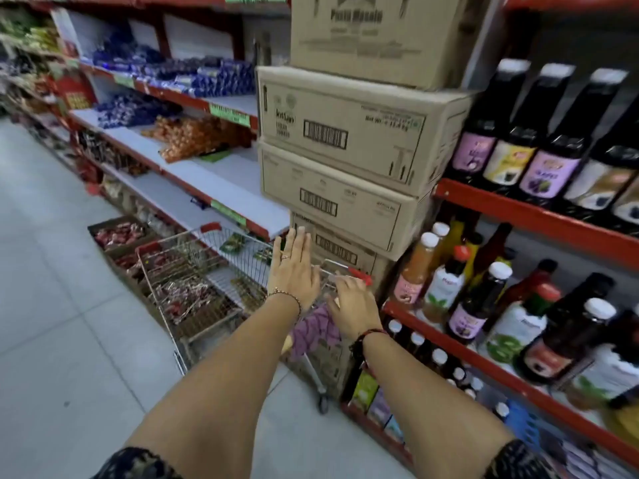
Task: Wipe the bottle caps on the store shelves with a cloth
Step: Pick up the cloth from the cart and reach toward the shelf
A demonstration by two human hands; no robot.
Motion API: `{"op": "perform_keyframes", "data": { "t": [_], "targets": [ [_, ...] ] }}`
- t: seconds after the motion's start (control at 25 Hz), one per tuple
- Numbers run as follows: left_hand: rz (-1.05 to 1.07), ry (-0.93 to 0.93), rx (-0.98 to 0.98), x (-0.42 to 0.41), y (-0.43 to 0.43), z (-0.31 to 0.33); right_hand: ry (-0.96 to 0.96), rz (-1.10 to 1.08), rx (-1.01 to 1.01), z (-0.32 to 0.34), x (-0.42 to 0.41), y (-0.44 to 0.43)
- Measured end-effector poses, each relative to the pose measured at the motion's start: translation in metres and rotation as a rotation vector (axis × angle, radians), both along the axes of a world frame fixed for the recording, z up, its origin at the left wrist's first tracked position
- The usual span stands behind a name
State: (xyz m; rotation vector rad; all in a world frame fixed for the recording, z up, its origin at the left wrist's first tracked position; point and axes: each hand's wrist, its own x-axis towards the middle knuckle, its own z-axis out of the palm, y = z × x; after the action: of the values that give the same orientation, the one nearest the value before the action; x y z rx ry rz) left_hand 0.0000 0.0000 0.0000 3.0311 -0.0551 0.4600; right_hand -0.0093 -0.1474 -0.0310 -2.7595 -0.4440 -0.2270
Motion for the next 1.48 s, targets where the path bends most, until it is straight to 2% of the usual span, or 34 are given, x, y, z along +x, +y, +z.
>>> {"op": "perform_keyframes", "data": {
  "t": [0.2, 0.4, 0.56, 0.64, 0.68, 0.8, 0.96, 1.12, 1.28, 1.4, 1.48],
  "targets": [
    [0.035, 0.143, 0.033, 0.004, 0.015, -0.061, 0.326, -0.127, 0.07, -0.052, 0.018, 0.017],
    [0.065, 0.211, 0.06, 0.012, 0.029, -0.087, 0.519, -0.187, 0.325, -0.081, 0.032, 0.035],
    [0.065, 0.225, 0.068, 0.013, 0.032, -0.087, 0.39, -0.211, 0.395, -0.092, 0.029, 0.04],
    [0.062, 0.221, 0.061, 0.014, 0.031, -0.086, 0.326, -0.184, 0.321, -0.092, 0.027, 0.043],
    [0.056, 0.219, 0.066, 0.015, 0.032, -0.086, 0.294, -0.153, 0.22, -0.09, 0.026, 0.044],
    [0.052, 0.223, 0.068, 0.013, 0.031, -0.08, 0.327, -0.123, 0.124, -0.083, 0.023, 0.041],
    [0.008, 0.2, 0.085, 0.005, 0.016, -0.064, 0.361, -0.207, 0.275, -0.074, 0.014, 0.009],
    [-0.082, 0.146, 0.112, 0.002, -0.018, -0.037, 0.305, -0.272, 0.483, -0.053, 0.003, -0.05],
    [-0.195, 0.051, 0.122, -0.005, -0.076, -0.002, 0.122, -0.302, 0.609, -0.018, -0.011, -0.114],
    [-0.292, -0.025, 0.132, -0.012, -0.124, 0.022, -0.032, -0.328, 0.618, 0.013, -0.03, -0.165],
    [-0.332, -0.058, 0.13, -0.014, -0.151, 0.038, -0.068, -0.337, 0.602, 0.029, -0.04, -0.194]
  ]
}}
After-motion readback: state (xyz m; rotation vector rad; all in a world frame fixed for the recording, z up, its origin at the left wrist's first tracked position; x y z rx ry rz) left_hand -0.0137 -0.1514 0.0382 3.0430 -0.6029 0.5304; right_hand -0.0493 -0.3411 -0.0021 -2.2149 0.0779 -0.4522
